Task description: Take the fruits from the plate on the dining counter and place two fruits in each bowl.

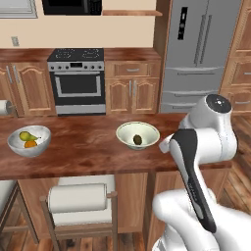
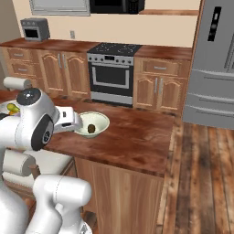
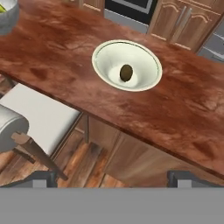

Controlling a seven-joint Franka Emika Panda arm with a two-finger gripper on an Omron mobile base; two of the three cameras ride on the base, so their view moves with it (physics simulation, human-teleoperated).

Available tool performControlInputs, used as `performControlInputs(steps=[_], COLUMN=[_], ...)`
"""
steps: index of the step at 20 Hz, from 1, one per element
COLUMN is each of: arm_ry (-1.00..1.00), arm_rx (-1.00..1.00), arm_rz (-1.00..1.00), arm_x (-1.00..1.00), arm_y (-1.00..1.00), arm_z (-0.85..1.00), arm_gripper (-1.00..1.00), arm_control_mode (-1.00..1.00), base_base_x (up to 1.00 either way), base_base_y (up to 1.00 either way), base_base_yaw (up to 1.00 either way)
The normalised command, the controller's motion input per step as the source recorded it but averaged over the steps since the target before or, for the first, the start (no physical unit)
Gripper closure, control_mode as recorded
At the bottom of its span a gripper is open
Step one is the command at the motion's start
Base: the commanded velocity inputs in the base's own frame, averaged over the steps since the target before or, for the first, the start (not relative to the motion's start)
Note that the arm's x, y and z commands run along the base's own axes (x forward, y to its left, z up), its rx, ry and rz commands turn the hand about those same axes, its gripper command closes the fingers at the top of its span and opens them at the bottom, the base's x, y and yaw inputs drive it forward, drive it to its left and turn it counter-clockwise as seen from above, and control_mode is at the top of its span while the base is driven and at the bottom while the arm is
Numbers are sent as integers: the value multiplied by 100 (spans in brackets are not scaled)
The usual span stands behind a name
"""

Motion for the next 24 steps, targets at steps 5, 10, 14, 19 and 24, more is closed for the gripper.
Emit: performControlInputs(steps=[5, 10, 14, 19, 24], arm_ry=[0, 0, 0, 0, 0], arm_rx=[1, 0, 0, 0, 0], arm_rz=[0, 0, 0, 0, 0], arm_x=[-12, -11, 0, 0, 0], arm_y=[0, 0, 0, 0, 0], arm_z=[0, 0, 0, 0, 0], arm_gripper=[-100, -100, -100, -100, -100], arm_control_mode=[-100, -100, -100, 100, 100], base_base_x=[0, 0, 0, -65, -91], base_base_y=[0, 0, 0, 21, 78], base_base_yaw=[0, 0, 0, 2, 11])
